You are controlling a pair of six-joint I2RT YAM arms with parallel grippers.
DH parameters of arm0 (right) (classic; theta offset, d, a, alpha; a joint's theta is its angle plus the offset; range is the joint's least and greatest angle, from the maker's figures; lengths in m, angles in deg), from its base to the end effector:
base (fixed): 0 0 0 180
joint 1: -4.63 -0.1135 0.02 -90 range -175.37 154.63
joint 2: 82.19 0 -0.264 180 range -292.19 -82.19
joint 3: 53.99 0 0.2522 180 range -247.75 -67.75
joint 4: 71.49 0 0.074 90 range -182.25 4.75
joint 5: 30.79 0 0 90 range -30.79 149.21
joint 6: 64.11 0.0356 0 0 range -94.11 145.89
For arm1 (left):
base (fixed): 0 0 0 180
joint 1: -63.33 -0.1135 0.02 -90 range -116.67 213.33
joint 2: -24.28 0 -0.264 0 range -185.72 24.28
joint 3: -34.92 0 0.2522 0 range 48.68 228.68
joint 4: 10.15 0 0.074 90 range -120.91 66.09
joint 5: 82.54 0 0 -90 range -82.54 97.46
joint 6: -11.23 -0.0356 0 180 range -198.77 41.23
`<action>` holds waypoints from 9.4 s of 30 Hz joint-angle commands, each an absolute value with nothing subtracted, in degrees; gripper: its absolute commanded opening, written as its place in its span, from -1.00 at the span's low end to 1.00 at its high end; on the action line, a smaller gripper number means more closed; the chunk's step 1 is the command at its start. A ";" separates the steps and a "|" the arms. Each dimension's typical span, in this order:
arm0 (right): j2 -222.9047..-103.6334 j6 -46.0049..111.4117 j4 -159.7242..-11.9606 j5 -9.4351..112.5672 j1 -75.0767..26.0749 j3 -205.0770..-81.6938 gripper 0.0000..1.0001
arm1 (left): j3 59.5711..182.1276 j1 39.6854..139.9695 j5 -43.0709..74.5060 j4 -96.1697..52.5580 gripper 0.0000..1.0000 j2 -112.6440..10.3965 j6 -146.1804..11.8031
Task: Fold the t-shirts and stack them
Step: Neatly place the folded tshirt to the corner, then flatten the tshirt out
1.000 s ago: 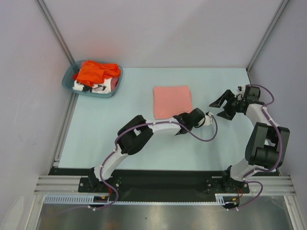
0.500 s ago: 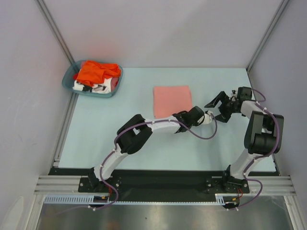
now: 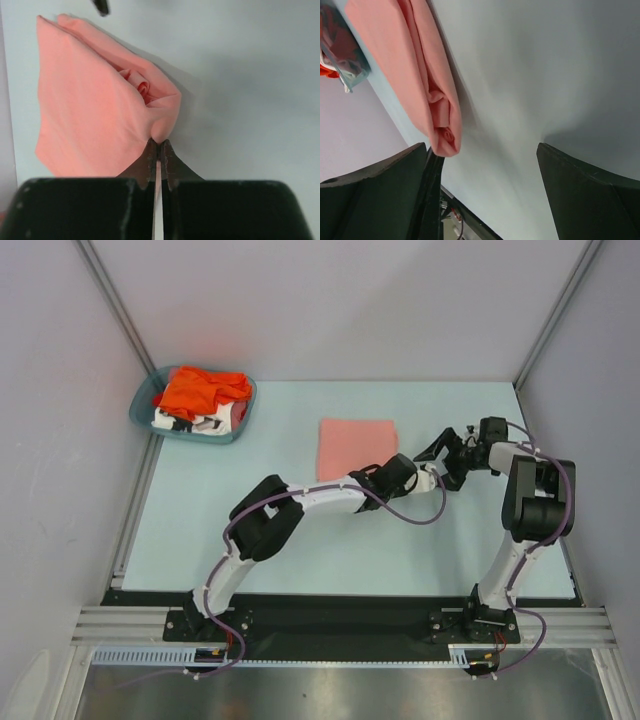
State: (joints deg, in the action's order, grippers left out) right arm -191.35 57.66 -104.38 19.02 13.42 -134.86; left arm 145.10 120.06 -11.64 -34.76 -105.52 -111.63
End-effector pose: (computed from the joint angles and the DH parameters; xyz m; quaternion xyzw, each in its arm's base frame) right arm 0.3766 -0.0350 0.1547 0.2351 0.8828 0.3727 0.1627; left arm 0.2860 -0.4147 0.1566 0.5943 0.6902 0.0702 0.4068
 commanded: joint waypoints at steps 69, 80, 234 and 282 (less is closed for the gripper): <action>-172.38 80.46 -110.26 72.18 -0.22 -123.22 -1.00 | 112.95 117.20 7.36 -43.33 0.26 -40.62 -60.15; -146.71 74.94 -129.43 83.28 19.99 -107.83 -1.00 | 108.26 117.91 12.73 -55.98 0.25 -23.53 -57.14; -151.09 75.55 -129.48 92.87 41.63 -107.48 -1.00 | 110.56 114.74 20.91 -63.19 0.25 -23.18 -61.54; -143.55 70.26 -143.17 85.33 31.73 -127.59 -0.96 | 107.66 114.74 20.55 -64.08 0.32 -21.51 -59.17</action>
